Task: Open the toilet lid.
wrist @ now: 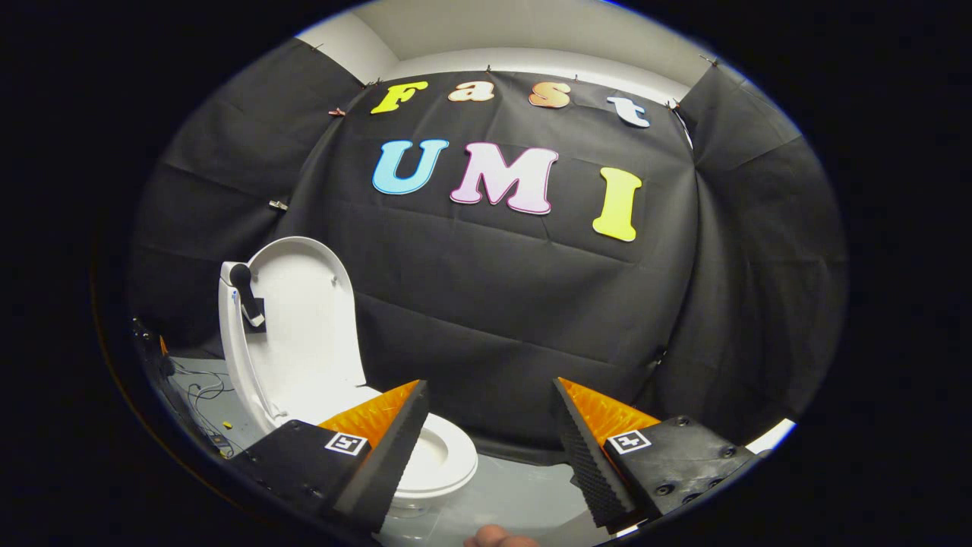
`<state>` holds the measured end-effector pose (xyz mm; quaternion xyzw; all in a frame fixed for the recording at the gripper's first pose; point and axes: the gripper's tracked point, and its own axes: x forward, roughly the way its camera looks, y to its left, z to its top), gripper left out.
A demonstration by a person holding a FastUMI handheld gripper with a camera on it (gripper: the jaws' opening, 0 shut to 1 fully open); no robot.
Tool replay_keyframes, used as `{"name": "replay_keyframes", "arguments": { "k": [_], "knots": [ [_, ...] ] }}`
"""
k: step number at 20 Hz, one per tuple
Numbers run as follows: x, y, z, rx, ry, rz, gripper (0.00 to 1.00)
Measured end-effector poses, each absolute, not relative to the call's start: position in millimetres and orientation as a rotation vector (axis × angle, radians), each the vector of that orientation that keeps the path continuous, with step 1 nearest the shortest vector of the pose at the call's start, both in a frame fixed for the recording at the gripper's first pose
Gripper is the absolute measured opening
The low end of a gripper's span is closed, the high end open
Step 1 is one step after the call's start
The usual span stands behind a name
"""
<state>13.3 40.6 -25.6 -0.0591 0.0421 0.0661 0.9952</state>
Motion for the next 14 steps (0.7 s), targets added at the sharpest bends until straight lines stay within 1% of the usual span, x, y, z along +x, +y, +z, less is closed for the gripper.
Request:
{"name": "replay_keyframes", "arguments": {
  "k": [8,14],
  "knots": [
    [16.5,29.4,-21.2,-0.101,0.063,0.097,0.99],
    [14.9,34.2,-24.6,-0.103,0.070,0.112,0.99]
  ]
}}
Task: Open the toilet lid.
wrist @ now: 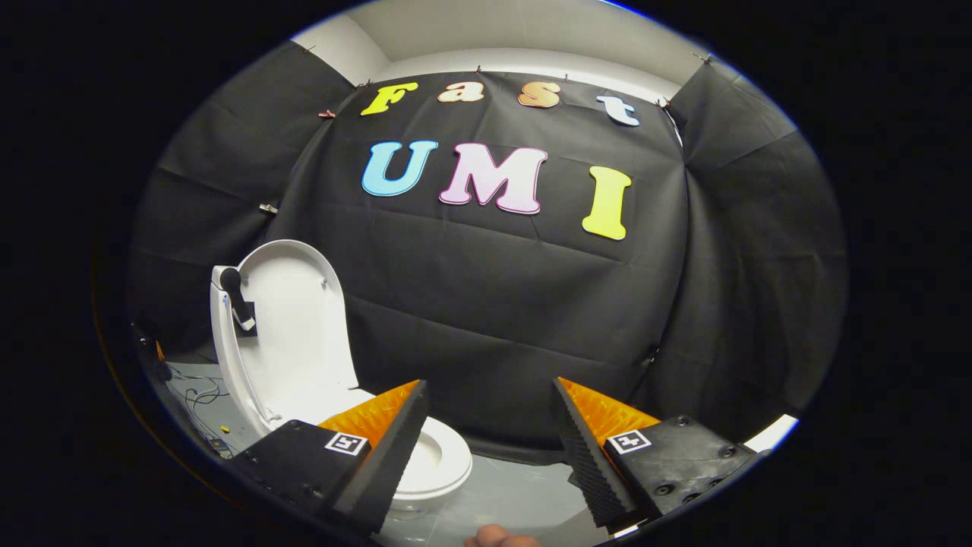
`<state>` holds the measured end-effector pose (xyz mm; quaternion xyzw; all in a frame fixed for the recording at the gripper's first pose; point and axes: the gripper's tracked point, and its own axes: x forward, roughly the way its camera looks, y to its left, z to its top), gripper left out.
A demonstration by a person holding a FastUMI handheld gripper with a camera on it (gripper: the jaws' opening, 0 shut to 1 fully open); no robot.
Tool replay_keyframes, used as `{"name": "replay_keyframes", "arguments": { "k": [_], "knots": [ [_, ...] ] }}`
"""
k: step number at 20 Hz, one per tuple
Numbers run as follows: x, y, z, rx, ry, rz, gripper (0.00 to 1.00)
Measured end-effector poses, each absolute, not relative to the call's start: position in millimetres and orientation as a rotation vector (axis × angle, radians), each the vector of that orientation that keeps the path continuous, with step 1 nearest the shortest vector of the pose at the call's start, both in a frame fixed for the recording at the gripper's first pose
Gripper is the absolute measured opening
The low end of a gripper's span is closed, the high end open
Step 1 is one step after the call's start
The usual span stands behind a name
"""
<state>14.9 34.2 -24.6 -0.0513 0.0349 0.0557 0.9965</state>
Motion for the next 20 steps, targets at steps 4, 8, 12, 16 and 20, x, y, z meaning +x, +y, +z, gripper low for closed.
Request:
{"name": "replay_keyframes", "arguments": {
  "k": [4,8,12,16,20],
  "knots": [
    [14.9,39.4,-24.2,-0.109,0.062,0.124,0.99],
    [14.3,38.3,-22.8,-0.103,0.061,0.128,0.99],
    [15.2,38.3,-24.7,-0.103,0.065,0.127,0.99],
    [14.5,41.1,-26.9,-0.107,0.069,0.134,0.99],
    [14.8,43.3,-28.5,-0.117,0.070,0.141,0.99]
  ]
}}
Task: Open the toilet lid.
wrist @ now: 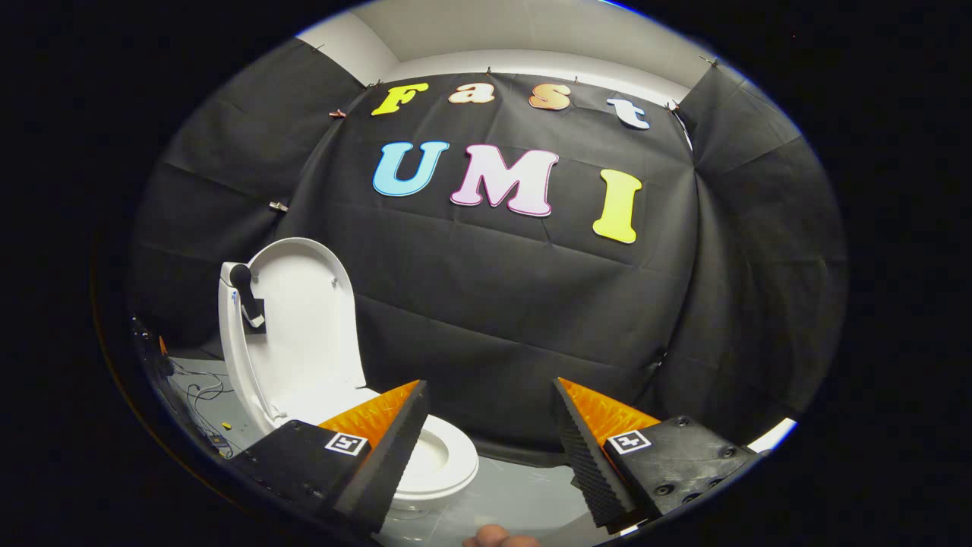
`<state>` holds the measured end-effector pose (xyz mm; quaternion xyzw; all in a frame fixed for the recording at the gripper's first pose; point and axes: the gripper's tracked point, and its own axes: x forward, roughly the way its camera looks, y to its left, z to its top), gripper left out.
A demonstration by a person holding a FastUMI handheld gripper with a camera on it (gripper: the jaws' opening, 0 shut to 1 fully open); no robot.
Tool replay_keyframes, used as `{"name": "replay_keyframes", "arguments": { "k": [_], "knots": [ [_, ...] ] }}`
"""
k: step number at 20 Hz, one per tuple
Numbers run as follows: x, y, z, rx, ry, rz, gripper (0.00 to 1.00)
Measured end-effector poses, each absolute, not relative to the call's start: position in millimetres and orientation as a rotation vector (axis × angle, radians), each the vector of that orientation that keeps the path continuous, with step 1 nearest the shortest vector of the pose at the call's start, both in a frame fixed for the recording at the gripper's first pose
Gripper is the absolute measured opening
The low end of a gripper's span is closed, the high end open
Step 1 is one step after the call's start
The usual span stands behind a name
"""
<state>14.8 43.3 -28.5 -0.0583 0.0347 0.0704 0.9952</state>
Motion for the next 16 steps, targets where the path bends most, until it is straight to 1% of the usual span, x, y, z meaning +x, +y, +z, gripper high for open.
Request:
{"name": "replay_keyframes", "arguments": {
  "k": [10,16],
  "knots": [
    [18,33,-29,-0.084,0.084,0.101,0.99],
    [18,37,-37,-0.091,0.104,0.110,0.99]
  ]
}}
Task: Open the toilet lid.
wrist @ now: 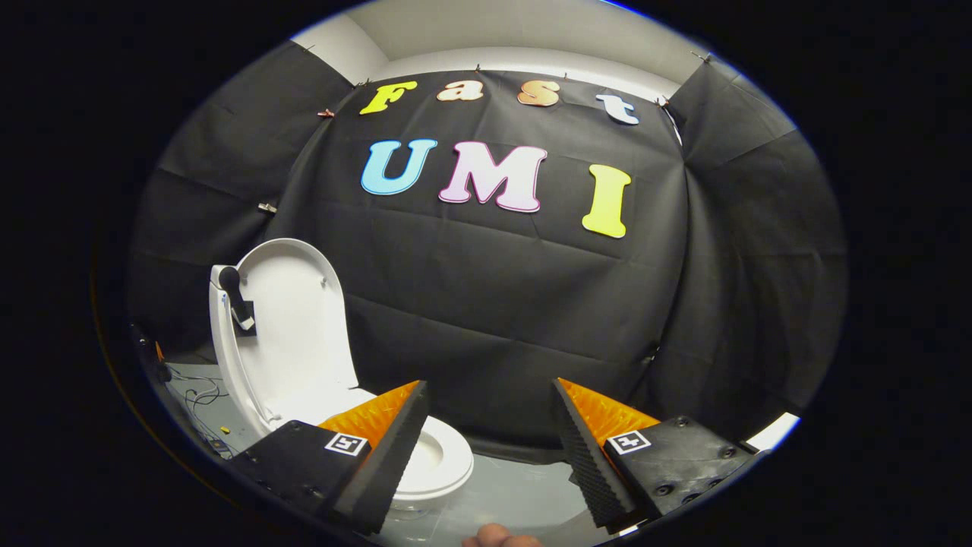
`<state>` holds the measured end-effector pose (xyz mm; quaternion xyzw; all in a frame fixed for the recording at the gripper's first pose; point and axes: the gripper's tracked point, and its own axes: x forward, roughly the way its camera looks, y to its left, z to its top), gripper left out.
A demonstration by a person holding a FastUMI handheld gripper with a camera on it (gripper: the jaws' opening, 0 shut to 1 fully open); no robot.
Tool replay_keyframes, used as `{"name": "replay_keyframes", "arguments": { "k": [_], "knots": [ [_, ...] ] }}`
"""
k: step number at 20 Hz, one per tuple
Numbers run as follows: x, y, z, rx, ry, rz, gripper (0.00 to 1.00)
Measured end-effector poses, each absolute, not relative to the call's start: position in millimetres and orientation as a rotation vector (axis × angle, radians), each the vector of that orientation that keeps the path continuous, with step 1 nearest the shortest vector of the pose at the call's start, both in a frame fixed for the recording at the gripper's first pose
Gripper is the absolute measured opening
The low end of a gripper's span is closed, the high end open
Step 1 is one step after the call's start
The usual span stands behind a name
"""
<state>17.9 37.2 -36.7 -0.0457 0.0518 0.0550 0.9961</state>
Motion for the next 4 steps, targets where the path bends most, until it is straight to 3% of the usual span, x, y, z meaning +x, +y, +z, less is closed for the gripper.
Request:
{"name": "replay_keyframes", "arguments": {
  "k": [4],
  "knots": [
    [15.7,45.1,-38.8,-0.071,0.118,0.125,0.99]
  ]
}}
